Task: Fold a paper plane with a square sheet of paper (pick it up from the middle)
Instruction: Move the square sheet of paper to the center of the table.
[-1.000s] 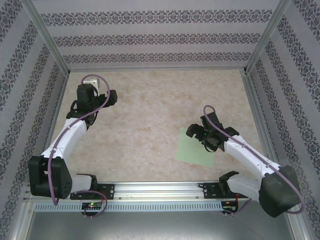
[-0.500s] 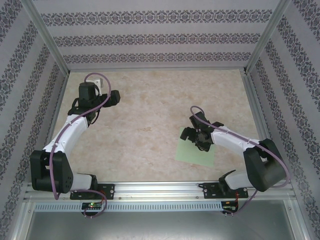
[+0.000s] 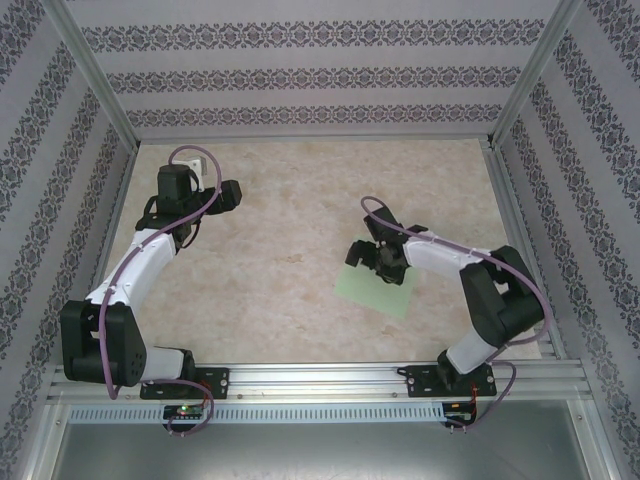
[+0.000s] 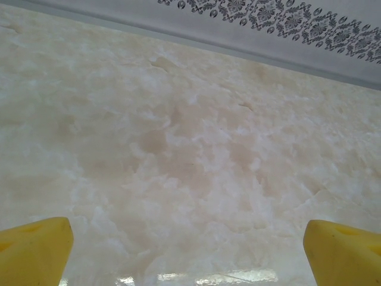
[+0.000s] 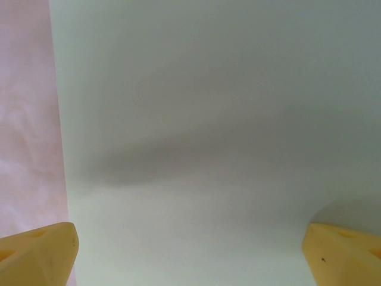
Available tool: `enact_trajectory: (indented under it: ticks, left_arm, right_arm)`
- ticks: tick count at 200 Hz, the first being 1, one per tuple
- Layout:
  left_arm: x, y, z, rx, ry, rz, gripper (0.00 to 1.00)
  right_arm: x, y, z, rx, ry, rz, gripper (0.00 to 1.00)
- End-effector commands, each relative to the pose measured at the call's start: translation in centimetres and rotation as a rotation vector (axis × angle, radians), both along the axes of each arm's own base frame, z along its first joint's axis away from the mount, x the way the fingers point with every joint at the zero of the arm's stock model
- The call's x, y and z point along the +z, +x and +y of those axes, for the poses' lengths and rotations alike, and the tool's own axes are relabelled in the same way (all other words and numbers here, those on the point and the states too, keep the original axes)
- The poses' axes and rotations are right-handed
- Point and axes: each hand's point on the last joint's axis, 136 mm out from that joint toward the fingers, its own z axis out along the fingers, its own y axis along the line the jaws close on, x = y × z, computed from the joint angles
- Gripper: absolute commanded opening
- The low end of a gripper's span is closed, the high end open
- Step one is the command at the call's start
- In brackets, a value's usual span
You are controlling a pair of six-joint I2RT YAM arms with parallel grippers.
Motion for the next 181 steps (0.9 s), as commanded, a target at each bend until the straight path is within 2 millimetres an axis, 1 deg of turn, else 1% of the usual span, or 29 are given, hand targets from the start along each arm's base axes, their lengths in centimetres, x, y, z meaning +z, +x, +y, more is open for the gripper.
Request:
enact_trajectory:
  ticks: [1, 12, 14, 31, 40, 54, 61, 78, 91, 99, 113, 122, 141, 151, 165, 181]
  left_arm:
    - [0.2, 0.1, -0.3, -0.003, -0.054, 0.018, 1.0]
    - [-0.1, 0.0, -0.4, -0.003, -0.058, 0.028, 1.0]
    - [-0.1, 0.0, -0.4, -0.002, -0.059, 0.028, 1.0]
    - [-0.2, -0.1, -0.5, -0.003, -0.07, 0.034, 1.0]
    - [-0.4, -0.1, -0.6, -0.005, -0.077, 0.04, 1.0]
    - [-0.7, -0.2, -0.8, -0.01, -0.086, 0.052, 1.0]
    - [-0.8, -0.2, -0.8, -0.012, -0.089, 0.058, 1.0]
    - [-1.1, -0.2, -0.9, -0.013, -0.097, 0.064, 1.0]
    - [-1.1, -0.1, -1.0, -0.014, -0.104, 0.067, 1.0]
    - [-1.2, -0.1, -1.0, -0.012, -0.109, 0.071, 1.0]
    - [-1.3, 0.0, -1.1, -0.01, -0.116, 0.074, 1.0]
    - [-1.5, 0.0, -1.1, -0.008, -0.12, 0.078, 1.0]
    - [-1.7, 0.2, -1.1, -0.005, -0.121, 0.083, 1.0]
    - [-1.9, 0.3, -1.0, 0.0, -0.12, 0.09, 1.0]
    - [-2.0, 0.3, -1.0, 0.004, -0.119, 0.097, 1.0]
    - [-2.1, 0.3, -0.9, 0.007, -0.115, 0.099, 1.0]
  right_arm:
    - [-0.6, 2.1, 3.1, 0.138, 0.01, -0.022, 0.98]
    - [-1.0, 3.0, 3.9, 0.175, -0.029, -0.009, 0.98]
    - [-0.9, 3.4, 4.2, 0.179, -0.032, -0.014, 0.98]
    - [-1.4, 4.7, 6.0, 0.239, -0.044, -0.011, 0.98]
    - [-1.4, 5.4, 7.1, 0.273, -0.053, -0.018, 0.98]
    - [-0.8, 6.4, 8.1, 0.31, -0.075, -0.025, 0.97]
    - [-0.2, 6.9, 8.5, 0.324, -0.08, -0.045, 0.96]
    - [2.3, 8.3, 9.3, 0.335, -0.097, -0.129, 0.96]
    - [4.2, 9.1, 9.4, 0.322, -0.114, -0.178, 0.97]
    - [5.0, 9.5, 9.1, 0.296, -0.141, -0.202, 0.98]
    - [5.7, 9.6, 8.2, 0.222, -0.208, -0.222, 0.98]
    - [5.6, 9.6, 8.7, 0.214, -0.206, -0.232, 0.98]
    - [5.1, 9.3, 11.5, 0.27, -0.152, -0.22, 0.98]
    - [4.8, 9.2, 12.8, 0.295, -0.124, -0.208, 0.96]
    - [4.3, 9.0, 14.4, 0.316, -0.074, -0.19, 0.91]
    - [3.7, 8.8, 15.7, 0.334, -0.027, -0.174, 0.85]
